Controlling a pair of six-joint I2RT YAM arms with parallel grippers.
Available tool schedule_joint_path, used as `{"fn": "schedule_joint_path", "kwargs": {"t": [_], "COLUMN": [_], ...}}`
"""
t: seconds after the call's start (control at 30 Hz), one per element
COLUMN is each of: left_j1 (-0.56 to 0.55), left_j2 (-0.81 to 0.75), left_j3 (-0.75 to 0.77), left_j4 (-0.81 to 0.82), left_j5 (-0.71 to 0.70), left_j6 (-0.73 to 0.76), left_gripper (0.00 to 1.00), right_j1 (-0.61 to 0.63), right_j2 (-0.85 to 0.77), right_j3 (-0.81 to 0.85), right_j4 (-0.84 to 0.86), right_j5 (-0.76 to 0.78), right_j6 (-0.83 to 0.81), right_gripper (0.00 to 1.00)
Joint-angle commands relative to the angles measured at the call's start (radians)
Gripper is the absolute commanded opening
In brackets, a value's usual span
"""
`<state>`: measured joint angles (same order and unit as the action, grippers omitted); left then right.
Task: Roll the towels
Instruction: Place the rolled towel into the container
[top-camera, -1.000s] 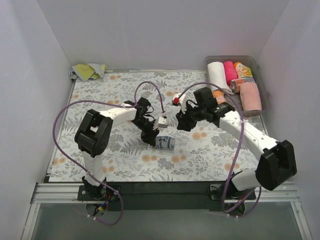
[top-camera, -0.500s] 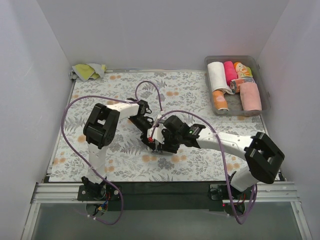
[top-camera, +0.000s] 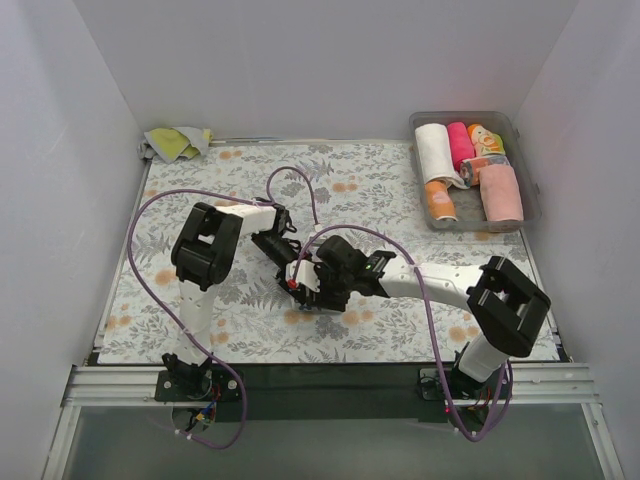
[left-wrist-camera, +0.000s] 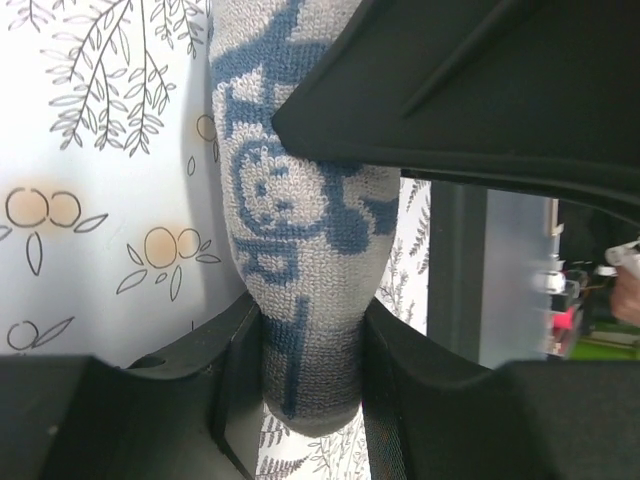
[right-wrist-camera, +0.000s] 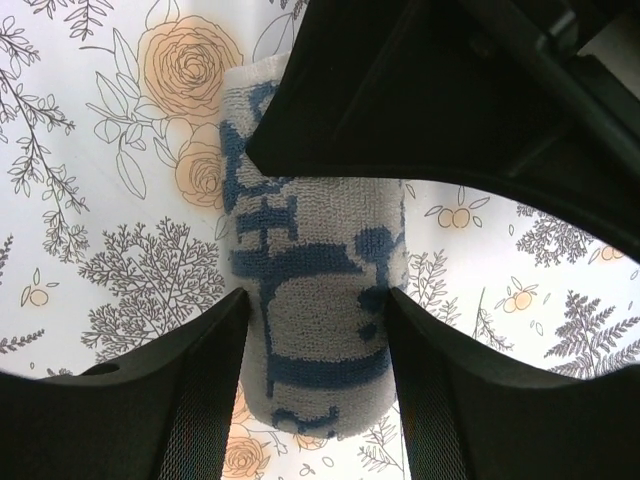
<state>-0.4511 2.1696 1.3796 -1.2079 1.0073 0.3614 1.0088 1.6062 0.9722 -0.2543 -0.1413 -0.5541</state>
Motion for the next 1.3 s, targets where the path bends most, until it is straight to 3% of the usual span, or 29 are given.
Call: {"fn": "schedule_joint_path", "kwargs": {"t": [0.0,0.1,0.4,0.6,0.7,0.87,0.97,1.1,1.17,1.2,1.27], "left_j1": [0.014,0.017,0.045,0.069,0.084,0.111,0.118,0.126,0.138,0.161,0.189], "left_j2": [0.058,0.067,0.104,0.116,0.110,0.079,0.059,0.023,-0.008,-0.031,-0.118], "left_j3": [0.006,0.018,0.039,0.056,0.067,0.067,0.058,0.052,0.053,0.052,0.050], "left_j4": [0.044,0.034,-0.019,-0.042,-0.045,-0.044,-0.035,-0.021,-0.003,0.011,0.063], "left_j5": [-0.131,-0.127,-0.090,-0.078,-0.062,-0.038,-0.039,-0.042,-0.026,-0.021,-0.018], "left_j6": [0.059,0.066,0.114,0.137,0.137,0.146,0.145,0.126,0.107,0.087,0.064], "left_gripper": [0.15,0.15,0.17,0.20,0.24,0.41,0.47,0.52,0.55,0.80,0.84], "right_j1": [0.011,0.013,0.013,0.013,0.011,0.013,0.011,0.005,-0.024,-0.041,-0.111], "right_j2": [0.015,0.021,0.087,0.121,0.133,0.147,0.156,0.152,0.146,0.133,0.109], "right_j3": [0.017,0.022,0.005,-0.030,-0.043,-0.067,-0.069,-0.061,-0.047,-0.030,-0.009], "right_j4": [0.027,0.026,0.039,0.063,0.061,0.029,0.012,-0.008,-0.038,-0.054,-0.106], "right_j5": [-0.052,-0.057,-0.041,-0.041,-0.052,-0.084,-0.093,-0.101,-0.116,-0.129,-0.174], "right_j6": [0.009,0.025,0.013,-0.020,-0.030,-0.064,-0.073,-0.064,-0.031,-0.014,0.022], "right_gripper": [0.54,0.60,0.56,0.36,0.35,0.36,0.41,0.02,0.01,0.01,0.01]}}
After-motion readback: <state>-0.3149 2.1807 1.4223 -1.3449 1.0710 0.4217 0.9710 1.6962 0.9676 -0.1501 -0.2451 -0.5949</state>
